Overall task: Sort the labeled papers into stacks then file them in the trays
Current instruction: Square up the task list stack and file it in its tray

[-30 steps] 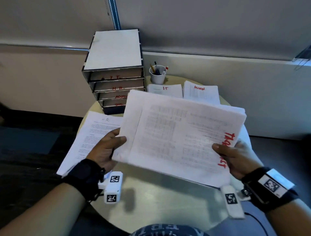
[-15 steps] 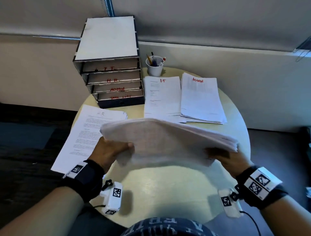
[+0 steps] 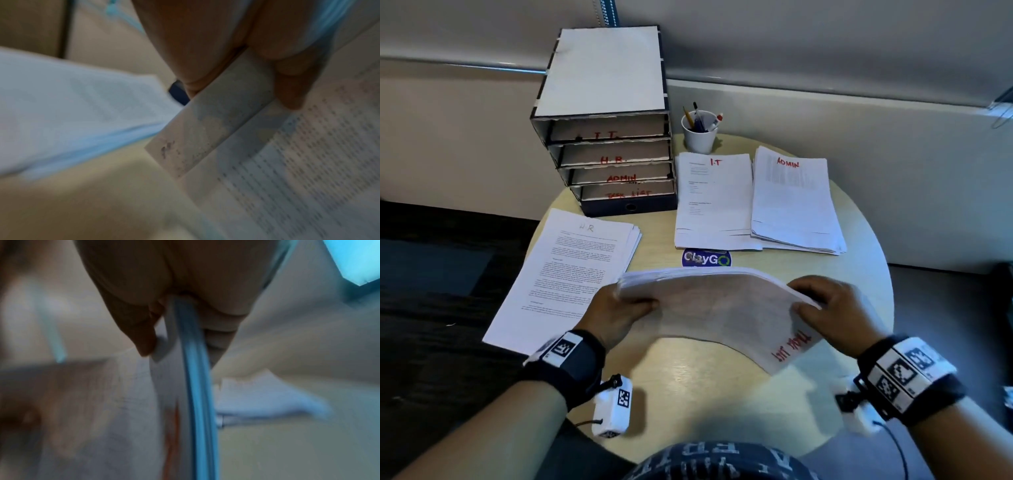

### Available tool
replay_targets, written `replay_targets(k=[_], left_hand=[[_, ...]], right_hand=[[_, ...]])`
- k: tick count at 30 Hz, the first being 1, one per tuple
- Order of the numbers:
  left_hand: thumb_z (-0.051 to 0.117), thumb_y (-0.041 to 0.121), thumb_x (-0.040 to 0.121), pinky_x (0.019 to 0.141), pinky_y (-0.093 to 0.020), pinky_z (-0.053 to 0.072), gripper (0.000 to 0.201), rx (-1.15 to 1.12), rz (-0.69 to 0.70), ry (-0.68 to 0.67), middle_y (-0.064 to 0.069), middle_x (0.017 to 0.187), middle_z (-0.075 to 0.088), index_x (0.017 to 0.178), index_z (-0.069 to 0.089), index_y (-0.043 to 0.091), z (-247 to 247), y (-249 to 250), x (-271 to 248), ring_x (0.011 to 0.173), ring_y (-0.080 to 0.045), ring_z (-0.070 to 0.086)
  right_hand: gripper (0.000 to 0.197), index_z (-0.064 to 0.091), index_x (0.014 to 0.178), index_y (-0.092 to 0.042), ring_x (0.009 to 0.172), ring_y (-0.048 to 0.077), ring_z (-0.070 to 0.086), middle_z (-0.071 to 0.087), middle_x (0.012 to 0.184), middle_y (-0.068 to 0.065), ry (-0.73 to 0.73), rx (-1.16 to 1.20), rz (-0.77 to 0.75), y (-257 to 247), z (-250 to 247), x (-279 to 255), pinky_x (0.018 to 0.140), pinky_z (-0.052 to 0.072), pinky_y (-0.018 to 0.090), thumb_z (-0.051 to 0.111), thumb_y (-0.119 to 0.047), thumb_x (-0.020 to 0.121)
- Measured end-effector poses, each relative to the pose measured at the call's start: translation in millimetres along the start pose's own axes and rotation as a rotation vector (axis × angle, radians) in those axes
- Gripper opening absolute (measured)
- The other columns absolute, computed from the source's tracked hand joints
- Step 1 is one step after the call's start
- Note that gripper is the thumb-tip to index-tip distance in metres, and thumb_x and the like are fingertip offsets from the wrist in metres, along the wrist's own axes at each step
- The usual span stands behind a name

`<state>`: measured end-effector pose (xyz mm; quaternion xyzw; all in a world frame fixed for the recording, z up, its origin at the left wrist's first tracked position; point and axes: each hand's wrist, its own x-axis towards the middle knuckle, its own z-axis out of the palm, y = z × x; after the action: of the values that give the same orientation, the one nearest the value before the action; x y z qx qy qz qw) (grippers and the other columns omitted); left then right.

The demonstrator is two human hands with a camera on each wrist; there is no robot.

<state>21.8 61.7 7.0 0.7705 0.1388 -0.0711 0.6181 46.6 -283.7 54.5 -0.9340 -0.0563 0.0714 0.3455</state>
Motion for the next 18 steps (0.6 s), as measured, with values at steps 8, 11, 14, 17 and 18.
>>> replay_targets(k=[8, 11, 14, 17, 18], left_hand=[[0.066, 0.032, 0.085, 0.070, -0.039, 0.051, 0.013, 0.555, 0.666, -0.004, 0.005, 0.083, 0.065, 0.085, 0.065, 0.019, 14.7, 90.3, 16.7, 0.079, -0.019, 0.060], [0.084, 0.022, 0.072, 0.094, -0.020, 0.044, 0.048, 0.324, 0.440, 0.463, -0.002, 0.116, 0.057, 0.110, 0.056, 0.024, 3.5, 89.3, 28.2, 0.108, -0.017, 0.053], [0.090, 0.021, 0.061, 0.105, -0.036, 0.046, 0.078, -0.271, 0.115, 0.108, -0.007, 0.134, 0.060, 0.129, 0.051, 0.018, 1.9, 70.3, 30.5, 0.125, -0.025, 0.056], [0.082, 0.019, 0.067, 0.094, -0.043, 0.056, 0.057, -0.336, 0.047, -0.221, -0.009, 0.118, 0.072, 0.121, 0.064, 0.010, 22.3, 64.0, 16.5, 0.111, -0.030, 0.068], [0.081, 0.017, 0.070, 0.092, -0.045, 0.056, 0.049, -0.283, 0.074, -0.172, -0.009, 0.114, 0.074, 0.116, 0.067, 0.009, 30.4, 65.6, 13.2, 0.107, -0.030, 0.070]], right_hand=[[0.016, 0.063, 0.072, -0.012, 0.063, 0.022, 0.061, 0.066, 0.066, 0.006, -0.185, -0.073, -0.070, -43.9, 13.0, 38.1, 0.064, 0.054, 0.042, 0.067, -0.028, 0.072], [0.027, 0.070, 0.072, -0.011, 0.060, 0.020, 0.065, 0.069, 0.066, 0.007, -0.117, 0.289, 0.141, -38.7, 0.1, 40.9, 0.066, 0.056, 0.045, 0.078, -0.033, 0.059], [0.021, 0.074, 0.085, -0.004, 0.074, 0.029, 0.071, 0.076, 0.085, 0.014, -0.060, 0.614, 0.171, -42.6, -13.3, 37.0, 0.079, 0.059, 0.049, 0.084, -0.009, 0.067], [0.019, 0.075, 0.087, -0.009, 0.079, 0.028, 0.073, 0.077, 0.086, 0.010, 0.011, 0.773, 0.112, -54.5, -16.2, 35.2, 0.075, 0.060, 0.039, 0.080, -0.001, 0.070], [0.018, 0.074, 0.084, -0.011, 0.076, 0.023, 0.073, 0.077, 0.082, 0.006, 0.062, 0.793, 0.088, -58.3, -13.7, 34.8, 0.070, 0.060, 0.033, 0.078, 0.002, 0.074]])
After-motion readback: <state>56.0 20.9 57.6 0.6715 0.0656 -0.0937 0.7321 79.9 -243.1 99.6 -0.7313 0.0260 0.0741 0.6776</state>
